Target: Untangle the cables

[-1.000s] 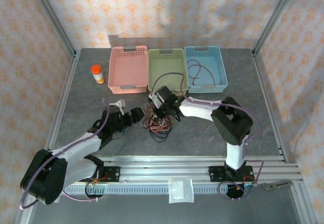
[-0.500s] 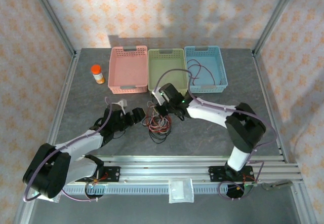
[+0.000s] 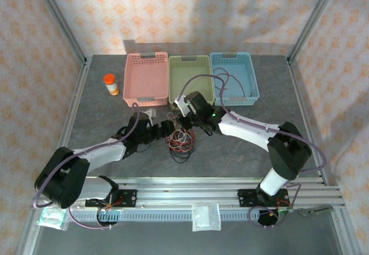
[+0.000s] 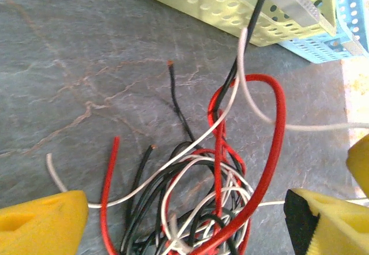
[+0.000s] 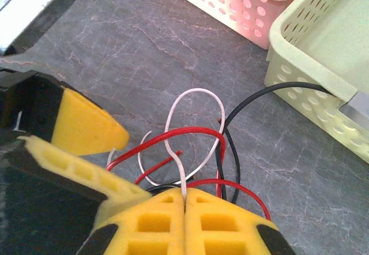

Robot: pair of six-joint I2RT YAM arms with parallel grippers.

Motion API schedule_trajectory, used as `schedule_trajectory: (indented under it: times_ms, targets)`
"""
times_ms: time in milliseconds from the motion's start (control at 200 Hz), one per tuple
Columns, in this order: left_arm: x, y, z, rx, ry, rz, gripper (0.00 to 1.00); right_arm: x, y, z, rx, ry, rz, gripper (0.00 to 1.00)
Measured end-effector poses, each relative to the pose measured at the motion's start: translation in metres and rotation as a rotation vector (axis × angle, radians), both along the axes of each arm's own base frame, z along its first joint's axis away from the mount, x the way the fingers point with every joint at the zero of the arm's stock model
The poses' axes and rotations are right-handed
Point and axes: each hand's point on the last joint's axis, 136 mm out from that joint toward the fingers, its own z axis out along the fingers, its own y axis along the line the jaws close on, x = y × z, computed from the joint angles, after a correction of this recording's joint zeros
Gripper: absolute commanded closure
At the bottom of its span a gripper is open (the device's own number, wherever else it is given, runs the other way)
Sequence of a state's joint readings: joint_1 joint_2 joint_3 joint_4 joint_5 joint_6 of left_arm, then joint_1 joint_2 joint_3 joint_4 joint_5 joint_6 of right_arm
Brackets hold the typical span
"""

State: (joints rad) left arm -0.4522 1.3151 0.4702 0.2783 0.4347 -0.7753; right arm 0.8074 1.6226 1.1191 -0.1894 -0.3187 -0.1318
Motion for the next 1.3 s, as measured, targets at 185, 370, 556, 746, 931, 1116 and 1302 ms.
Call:
schedule_trajectory:
  times_ms: [185, 370, 556, 746, 931, 1116, 1302]
  targets:
    - [0.003, 0.003, -0.013, 0.024, 0.032, 0.024, 0.1, -0.004, -0.002, 0.014, 0.02, -0.009, 0.007, 1.0]
    - [0.004, 0.007, -0.025, 0.05, 0.057, 0.044, 0.1, -0.008, -0.003, 0.043, 0.063, -0.042, 0.014, 1.0]
    - [0.003, 0.002, -0.03, 0.063, 0.07, 0.033, 0.1, -0.009, -0.002, 0.08, 0.123, -0.095, 0.02, 1.0]
    - [0.003, -0.001, -0.034, 0.069, 0.075, 0.026, 0.1, -0.011, -0.006, 0.108, 0.164, -0.134, 0.02, 1.0]
    - [0.005, -0.004, -0.034, 0.086, 0.076, 0.024, 0.1, -0.014, -0.009, 0.137, 0.206, -0.174, 0.021, 1.0]
    - [0.004, -0.005, -0.036, 0.111, 0.074, 0.029, 0.1, -0.016, -0.01, 0.167, 0.249, -0.218, 0.021, 1.0]
    - [0.005, -0.004, -0.037, 0.119, 0.072, 0.036, 0.1, -0.017, -0.014, 0.185, 0.267, -0.248, 0.014, 1.0]
